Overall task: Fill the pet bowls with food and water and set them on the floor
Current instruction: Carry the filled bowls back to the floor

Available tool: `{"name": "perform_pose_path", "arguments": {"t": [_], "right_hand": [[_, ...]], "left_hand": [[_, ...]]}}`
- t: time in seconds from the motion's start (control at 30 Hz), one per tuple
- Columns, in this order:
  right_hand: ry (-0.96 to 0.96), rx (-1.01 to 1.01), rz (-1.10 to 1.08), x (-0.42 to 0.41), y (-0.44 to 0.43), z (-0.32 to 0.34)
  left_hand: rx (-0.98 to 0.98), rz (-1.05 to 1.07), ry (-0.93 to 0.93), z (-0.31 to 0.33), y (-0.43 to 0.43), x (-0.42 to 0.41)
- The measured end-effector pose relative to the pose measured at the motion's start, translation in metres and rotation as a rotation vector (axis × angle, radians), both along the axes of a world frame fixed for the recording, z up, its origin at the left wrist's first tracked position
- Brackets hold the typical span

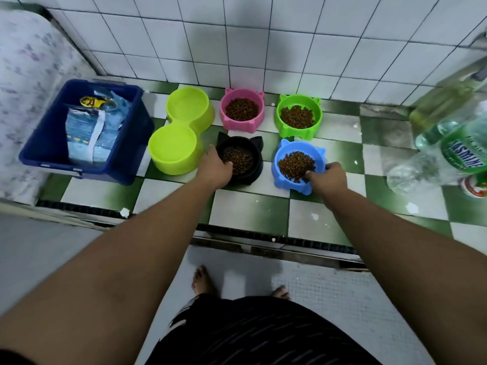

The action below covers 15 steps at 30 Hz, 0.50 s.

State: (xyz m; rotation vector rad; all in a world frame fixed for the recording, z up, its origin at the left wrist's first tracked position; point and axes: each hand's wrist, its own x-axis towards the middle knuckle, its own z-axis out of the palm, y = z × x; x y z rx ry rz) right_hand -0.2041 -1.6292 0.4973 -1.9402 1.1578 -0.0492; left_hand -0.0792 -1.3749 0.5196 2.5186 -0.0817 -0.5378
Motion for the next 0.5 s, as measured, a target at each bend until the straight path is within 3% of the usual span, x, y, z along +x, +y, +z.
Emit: {"name": "perform_pose_path", "arguments": {"t": [0.17, 0.3, 0.5], "right_hand": [[0.006, -0.053, -0.065, 0.005, -0.001, -0.002], [-0.021, -0.076, -0.104, 0.006, 0.005, -0.001], [-0.091, -0.1, -0.07, 0.002, 0.011, 0.004]], "left_hand": [[0.009, 0.067, -0.017, -0.012, -0.002, 0.009], [-0.093, 0.109, -0.017, -0.015, -0.007, 0.008], [-0.168, 0.04, -0.058, -0.022, -0.003, 0.007]]}}
